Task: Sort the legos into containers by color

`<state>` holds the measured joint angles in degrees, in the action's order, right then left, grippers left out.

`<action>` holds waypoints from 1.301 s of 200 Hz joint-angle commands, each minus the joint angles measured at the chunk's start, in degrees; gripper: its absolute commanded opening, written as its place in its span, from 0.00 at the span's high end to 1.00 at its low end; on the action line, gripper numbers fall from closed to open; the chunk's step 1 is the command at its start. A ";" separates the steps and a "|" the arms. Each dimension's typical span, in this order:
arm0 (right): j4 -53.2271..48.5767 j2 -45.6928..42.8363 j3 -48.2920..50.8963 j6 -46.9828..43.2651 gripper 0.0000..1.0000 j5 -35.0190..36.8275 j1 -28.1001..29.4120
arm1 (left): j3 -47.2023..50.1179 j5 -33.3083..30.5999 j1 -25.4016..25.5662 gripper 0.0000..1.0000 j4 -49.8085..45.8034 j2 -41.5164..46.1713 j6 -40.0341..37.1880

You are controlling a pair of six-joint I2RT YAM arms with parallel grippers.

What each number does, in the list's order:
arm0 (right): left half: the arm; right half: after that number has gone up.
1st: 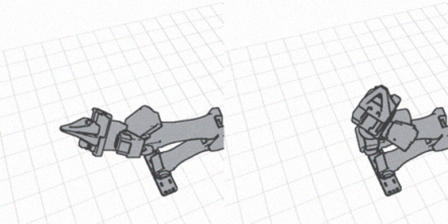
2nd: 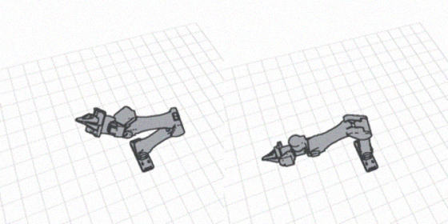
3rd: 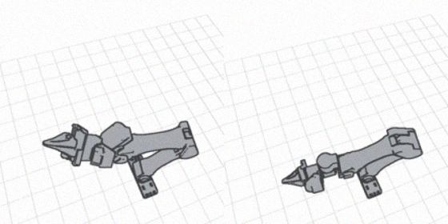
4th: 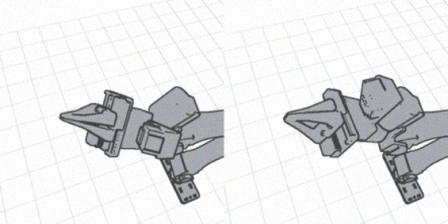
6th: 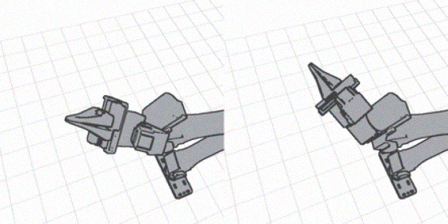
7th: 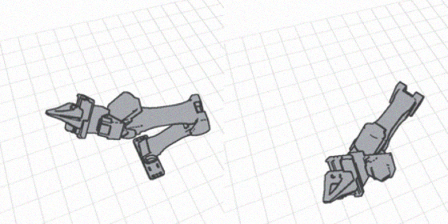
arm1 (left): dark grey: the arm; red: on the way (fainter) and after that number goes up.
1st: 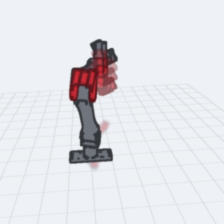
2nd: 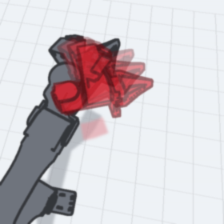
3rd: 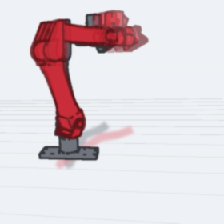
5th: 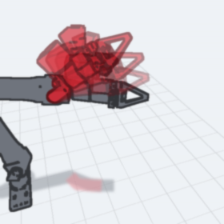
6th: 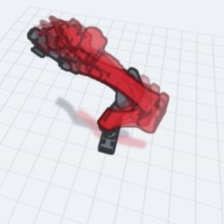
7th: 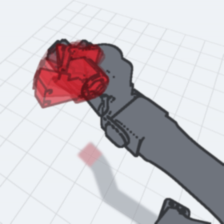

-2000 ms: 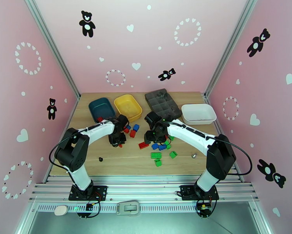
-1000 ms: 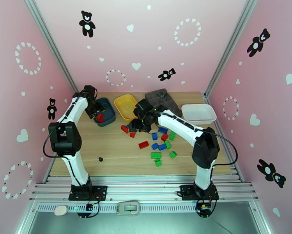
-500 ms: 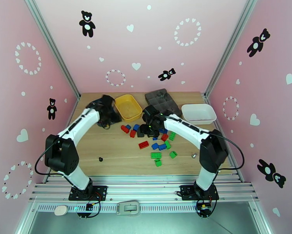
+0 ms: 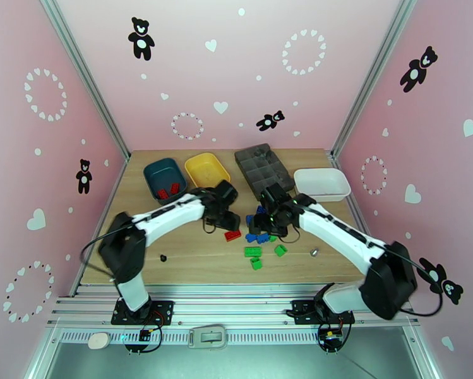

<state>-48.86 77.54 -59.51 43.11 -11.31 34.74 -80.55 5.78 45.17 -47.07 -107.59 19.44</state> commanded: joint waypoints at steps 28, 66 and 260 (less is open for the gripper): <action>-2.35 -9.24 8.15 4.26 0.25 1.05 -0.19 | -7.06 -3.65 3.08 0.26 -2.51 -9.89 -5.61; -3.79 -12.90 10.33 5.31 0.24 1.60 -0.20 | -9.49 -6.61 3.12 0.27 -3.48 -12.30 -5.12; 7.04 3.02 -1.22 4.39 0.30 -6.60 2.51 | 0.28 -3.20 -7.01 0.68 1.52 2.86 5.91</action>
<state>-46.85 75.55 -55.35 47.46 -14.31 35.46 -81.06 0.03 42.89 -47.57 -109.62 22.15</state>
